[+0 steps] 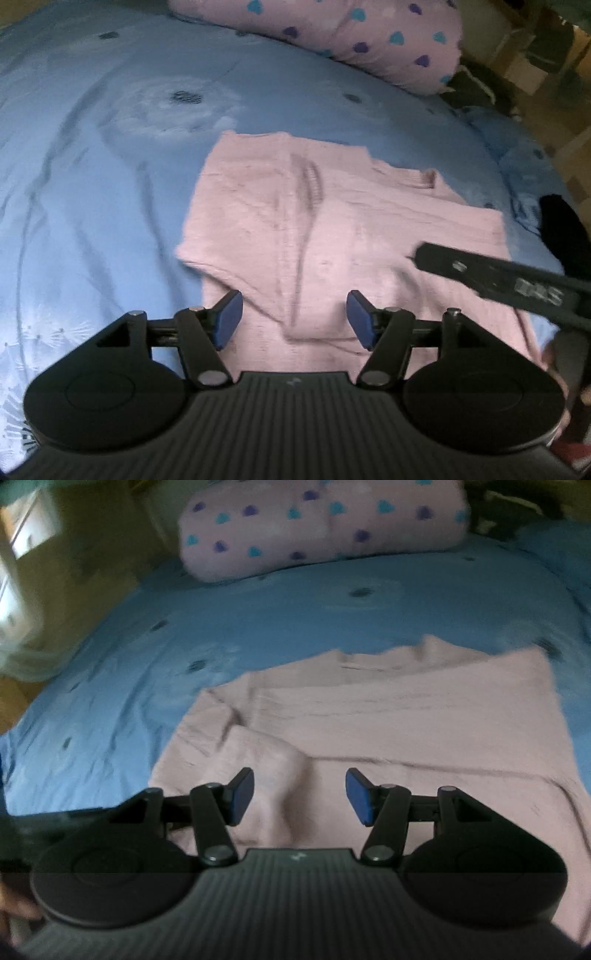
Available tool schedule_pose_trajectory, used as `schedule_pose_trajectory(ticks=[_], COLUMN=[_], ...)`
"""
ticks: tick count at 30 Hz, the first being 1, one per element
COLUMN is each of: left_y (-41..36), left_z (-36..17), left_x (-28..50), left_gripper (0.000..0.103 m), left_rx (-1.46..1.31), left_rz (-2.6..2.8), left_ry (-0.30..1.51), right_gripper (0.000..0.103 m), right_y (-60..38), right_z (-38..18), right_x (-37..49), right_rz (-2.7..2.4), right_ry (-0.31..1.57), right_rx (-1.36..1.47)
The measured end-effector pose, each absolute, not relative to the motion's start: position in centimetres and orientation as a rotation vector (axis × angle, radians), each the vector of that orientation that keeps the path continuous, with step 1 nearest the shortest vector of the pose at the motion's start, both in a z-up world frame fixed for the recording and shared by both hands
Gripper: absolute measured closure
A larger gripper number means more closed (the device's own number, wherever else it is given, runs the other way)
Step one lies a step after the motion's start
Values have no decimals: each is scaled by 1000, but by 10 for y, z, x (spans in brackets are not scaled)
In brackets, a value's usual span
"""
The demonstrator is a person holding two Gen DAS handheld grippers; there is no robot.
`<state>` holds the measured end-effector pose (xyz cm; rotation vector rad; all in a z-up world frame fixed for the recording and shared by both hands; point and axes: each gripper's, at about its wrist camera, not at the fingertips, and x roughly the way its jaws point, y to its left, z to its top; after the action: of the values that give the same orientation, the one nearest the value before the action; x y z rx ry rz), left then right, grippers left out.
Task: Fold small clothes
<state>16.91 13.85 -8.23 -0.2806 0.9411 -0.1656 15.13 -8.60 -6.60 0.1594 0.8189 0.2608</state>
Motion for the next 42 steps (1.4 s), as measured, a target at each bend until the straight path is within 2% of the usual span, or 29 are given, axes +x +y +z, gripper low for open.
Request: schedule_pose_trajectory(ticks=[6,13,15,16,17,32,35,42], left_y=[143,136,135,134,133,142,139,129], left_z=[-87,-88,-88,-87,-87,-75,-75,-83], left_x=[176,178,178,178,178,175,175,179], left_gripper=[35,34,34,34,34,33,33,33], left_rx=[-289,-256,-254,-253,-251,-333,-328,-276], left_rz=[-133,-118,-115,-110,-104,-41,-42,-43], left_ry=[946,938,933,929,923,810,802,824], right_gripper=[46,46,57,78,88,91,91,90], right_y=[-61,-62,-63,-62,-62,-126,-141,-174], right_z=[-91,-107,-104,-102,-99,-3,-14,-87], right_x=[194,209,210,208,208,155,146,151], right_rz=[291,331,368,379,383,231,133,-1], right_ry=[900,970,968,963,957,503,476,655], right_rx=[92,173,199,201,197,204,145,174])
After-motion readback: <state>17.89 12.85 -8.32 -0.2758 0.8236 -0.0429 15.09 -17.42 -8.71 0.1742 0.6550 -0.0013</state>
